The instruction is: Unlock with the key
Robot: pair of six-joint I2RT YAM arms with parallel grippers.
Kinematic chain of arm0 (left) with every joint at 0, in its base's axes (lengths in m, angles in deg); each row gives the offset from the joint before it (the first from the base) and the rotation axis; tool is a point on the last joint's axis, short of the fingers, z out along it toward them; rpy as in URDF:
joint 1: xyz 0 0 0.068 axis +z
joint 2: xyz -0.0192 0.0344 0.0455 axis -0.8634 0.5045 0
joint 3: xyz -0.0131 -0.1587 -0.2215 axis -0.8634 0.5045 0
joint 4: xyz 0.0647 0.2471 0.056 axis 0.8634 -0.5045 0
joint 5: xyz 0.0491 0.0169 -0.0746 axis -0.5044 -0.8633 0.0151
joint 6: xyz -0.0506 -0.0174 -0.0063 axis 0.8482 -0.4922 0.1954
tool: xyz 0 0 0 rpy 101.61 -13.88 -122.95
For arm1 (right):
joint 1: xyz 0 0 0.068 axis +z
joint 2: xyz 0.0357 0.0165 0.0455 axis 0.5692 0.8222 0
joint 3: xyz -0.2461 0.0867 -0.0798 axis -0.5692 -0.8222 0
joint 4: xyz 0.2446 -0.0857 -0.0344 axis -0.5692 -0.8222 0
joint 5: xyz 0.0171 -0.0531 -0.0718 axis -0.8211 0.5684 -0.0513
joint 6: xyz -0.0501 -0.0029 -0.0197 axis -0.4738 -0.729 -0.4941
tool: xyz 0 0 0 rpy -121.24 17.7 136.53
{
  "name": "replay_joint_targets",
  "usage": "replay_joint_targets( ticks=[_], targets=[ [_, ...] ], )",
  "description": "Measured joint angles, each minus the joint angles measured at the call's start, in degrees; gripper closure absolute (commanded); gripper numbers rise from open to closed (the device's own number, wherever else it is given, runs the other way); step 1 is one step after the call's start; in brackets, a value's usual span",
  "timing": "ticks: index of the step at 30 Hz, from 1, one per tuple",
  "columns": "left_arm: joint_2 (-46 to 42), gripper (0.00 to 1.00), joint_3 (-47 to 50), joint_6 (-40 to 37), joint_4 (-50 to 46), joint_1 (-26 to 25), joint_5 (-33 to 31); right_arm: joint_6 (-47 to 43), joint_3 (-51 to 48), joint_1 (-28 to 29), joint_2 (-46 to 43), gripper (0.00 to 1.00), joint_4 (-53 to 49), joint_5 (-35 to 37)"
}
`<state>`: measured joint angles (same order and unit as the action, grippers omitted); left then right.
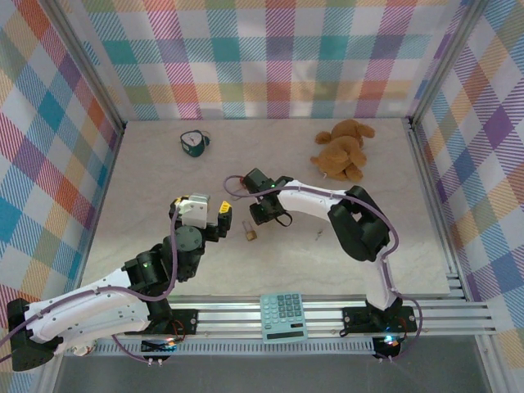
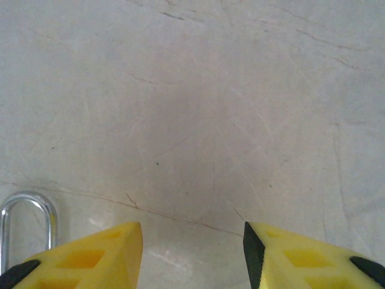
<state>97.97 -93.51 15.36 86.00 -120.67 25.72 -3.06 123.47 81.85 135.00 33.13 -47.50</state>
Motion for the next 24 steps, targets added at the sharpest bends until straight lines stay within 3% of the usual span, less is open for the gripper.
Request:
replay_joint_targets(
  ticks=[4, 7, 10, 12, 15, 24],
  targets=[
    [0.79, 0.09, -0.26, 0.0, 0.17, 0.04, 0.46, 0.0, -6.25, -1.03, -7.37, 0.53, 0.22, -0.02],
    [2.34, 0.1, -0.28, 0.07, 1.09, 0.11, 1.51, -0.24, -12.85, -3.17, -15.89, 0.63, 0.61, -0.15],
    [4.55, 0.09, -0.28, 0.24, 1.6, 0.15, 2.8, -0.44, -20.9, -9.86, -24.52, 0.74, 1.77, -2.8],
    [6.27, 0.09, -0.28, 0.42, 2.8, 0.17, 3.85, -0.17, -26.27, -15.91, -28.57, 0.75, 2.69, -5.25],
    [9.33, 0.09, -0.31, 0.92, 4.81, 0.57, 5.77, 0.52, -32.44, -22.62, -30.93, 0.75, 2.84, -6.86],
    [17.64, 0.1, -3.45, 1.75, 7.21, 1.14, 11.1, 3.96, -34.64, -22.82, -29.81, 0.73, 2.8, -10.19]
  ],
)
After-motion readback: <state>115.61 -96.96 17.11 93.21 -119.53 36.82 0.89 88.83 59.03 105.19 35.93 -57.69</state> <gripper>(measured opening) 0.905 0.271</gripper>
